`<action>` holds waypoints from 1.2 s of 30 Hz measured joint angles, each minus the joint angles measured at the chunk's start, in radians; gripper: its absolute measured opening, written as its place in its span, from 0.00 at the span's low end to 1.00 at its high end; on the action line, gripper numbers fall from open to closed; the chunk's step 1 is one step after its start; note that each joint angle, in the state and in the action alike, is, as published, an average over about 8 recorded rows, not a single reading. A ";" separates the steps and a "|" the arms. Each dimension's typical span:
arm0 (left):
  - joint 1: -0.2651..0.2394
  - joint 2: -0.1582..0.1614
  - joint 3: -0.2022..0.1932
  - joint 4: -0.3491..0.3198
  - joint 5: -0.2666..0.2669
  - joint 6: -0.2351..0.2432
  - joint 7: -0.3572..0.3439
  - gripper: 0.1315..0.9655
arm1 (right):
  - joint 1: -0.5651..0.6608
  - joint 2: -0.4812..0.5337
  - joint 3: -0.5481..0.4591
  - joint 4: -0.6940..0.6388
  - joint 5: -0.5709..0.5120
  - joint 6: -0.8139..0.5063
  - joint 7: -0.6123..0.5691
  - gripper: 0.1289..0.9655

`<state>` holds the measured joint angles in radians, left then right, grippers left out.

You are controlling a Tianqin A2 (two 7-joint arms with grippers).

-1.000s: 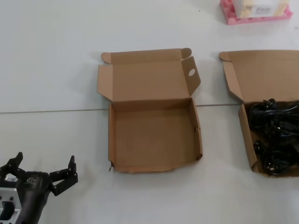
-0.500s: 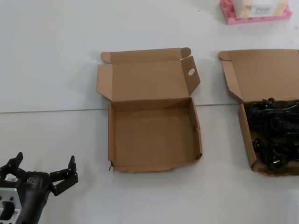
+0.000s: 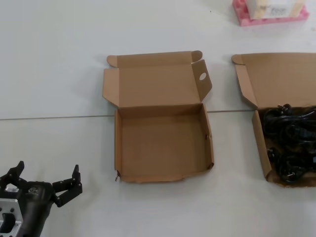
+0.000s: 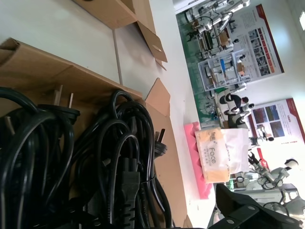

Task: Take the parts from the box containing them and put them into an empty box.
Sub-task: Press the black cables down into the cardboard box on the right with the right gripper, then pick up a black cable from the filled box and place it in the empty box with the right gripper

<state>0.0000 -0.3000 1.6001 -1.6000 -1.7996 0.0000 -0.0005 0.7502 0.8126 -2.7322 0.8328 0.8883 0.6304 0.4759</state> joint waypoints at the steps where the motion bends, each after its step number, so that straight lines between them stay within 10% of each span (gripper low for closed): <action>1: 0.000 0.000 0.000 0.000 0.000 0.000 0.000 1.00 | -0.004 0.002 0.003 0.005 0.001 -0.001 0.000 0.91; 36: 0.000 0.000 0.000 0.000 0.000 0.000 0.000 1.00 | -0.016 0.022 -0.011 0.040 0.052 -0.018 0.000 0.19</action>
<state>0.0000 -0.3000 1.6001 -1.6000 -1.7996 0.0000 -0.0005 0.7345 0.8345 -2.7429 0.8724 0.9407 0.6120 0.4759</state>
